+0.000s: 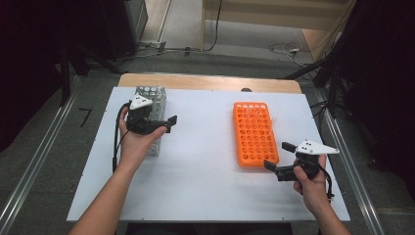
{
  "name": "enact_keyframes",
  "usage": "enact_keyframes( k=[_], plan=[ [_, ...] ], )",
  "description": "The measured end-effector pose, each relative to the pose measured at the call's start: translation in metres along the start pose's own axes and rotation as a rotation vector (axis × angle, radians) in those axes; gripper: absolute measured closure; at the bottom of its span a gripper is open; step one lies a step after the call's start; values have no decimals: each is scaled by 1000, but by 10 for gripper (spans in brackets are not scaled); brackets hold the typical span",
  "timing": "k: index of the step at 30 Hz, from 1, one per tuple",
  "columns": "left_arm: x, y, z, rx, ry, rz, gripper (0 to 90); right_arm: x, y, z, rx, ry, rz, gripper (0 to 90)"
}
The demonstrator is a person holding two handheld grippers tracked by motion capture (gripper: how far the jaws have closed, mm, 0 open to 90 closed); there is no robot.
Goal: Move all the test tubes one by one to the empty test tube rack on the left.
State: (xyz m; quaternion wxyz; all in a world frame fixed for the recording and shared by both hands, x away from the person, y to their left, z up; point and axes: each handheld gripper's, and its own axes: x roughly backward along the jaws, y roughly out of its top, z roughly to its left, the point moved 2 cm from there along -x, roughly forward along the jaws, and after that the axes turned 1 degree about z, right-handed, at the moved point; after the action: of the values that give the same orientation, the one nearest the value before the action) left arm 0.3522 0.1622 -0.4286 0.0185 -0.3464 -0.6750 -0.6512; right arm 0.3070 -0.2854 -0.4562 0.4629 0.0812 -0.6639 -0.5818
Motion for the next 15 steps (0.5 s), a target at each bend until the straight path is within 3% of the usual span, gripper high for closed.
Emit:
enact_keyframes(
  k=[15],
  plan=[
    [27,-35,-35,-20,-55,-33,0,-20,13,-20,-21,-11,14,0]
  ],
)
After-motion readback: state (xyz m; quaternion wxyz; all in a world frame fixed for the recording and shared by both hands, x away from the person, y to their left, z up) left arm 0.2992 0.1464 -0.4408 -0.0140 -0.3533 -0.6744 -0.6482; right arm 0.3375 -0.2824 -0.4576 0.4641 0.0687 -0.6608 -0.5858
